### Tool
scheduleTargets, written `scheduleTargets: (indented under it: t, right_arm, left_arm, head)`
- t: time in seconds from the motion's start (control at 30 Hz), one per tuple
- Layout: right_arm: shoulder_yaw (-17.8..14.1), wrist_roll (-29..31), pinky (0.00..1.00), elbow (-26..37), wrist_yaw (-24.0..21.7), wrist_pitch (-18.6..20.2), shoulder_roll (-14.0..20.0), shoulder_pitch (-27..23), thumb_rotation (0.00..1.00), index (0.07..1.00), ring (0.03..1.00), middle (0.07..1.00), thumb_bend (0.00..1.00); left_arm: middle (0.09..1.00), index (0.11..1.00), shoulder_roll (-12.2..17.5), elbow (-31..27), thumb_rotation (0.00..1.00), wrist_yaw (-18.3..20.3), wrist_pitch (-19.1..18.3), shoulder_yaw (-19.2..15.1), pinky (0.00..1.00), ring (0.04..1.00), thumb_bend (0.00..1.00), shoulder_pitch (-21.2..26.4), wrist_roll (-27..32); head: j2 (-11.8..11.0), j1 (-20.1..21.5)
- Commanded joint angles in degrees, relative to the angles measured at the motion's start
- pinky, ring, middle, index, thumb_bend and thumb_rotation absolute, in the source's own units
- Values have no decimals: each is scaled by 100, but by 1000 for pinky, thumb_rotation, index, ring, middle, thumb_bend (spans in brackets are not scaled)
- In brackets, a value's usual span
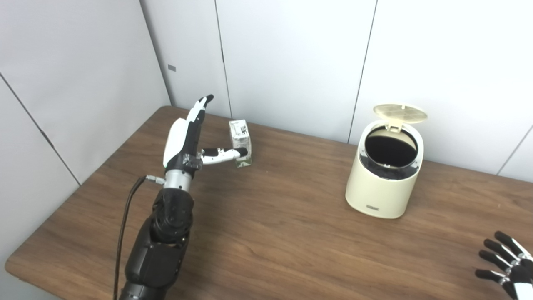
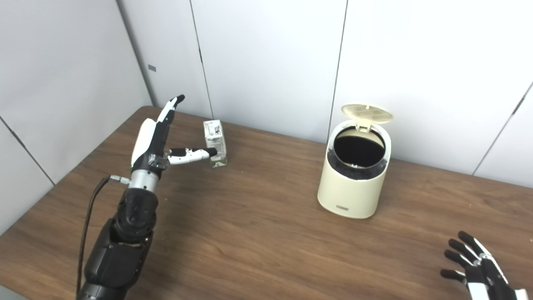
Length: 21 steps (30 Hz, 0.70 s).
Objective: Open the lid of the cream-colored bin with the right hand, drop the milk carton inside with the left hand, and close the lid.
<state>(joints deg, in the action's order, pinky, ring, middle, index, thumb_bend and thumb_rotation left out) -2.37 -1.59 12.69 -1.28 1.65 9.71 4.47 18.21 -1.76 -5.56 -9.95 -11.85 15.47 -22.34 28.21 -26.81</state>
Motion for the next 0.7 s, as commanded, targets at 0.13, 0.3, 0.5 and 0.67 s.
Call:
scheduleTargets:
  t: [0.13,0.3,0.5,0.67]
  right_arm:
    - [-7,-122,587,258,17,-130,-48,12,936,841,775,809,785]
    - [-10,-193,609,306,-34,-163,-11,84,961,855,788,817,785]
    - [-7,-176,619,393,-70,-117,-42,140,956,853,787,817,810]
    - [25,-226,648,387,-93,-198,-42,186,966,865,811,838,813]
  left_arm:
    - [988,1000,328,637,161,58,79,124,791,936,987,616,202]
    - [982,999,424,1299,167,202,-48,335,835,942,975,1058,277]
    - [987,986,476,1684,133,331,-263,493,872,964,968,1359,381]
    - [952,951,555,1897,95,240,-288,726,849,930,960,1525,214]
  head:
    - [49,-2]
    - [130,2]
    - [163,62]
    - [183,89]
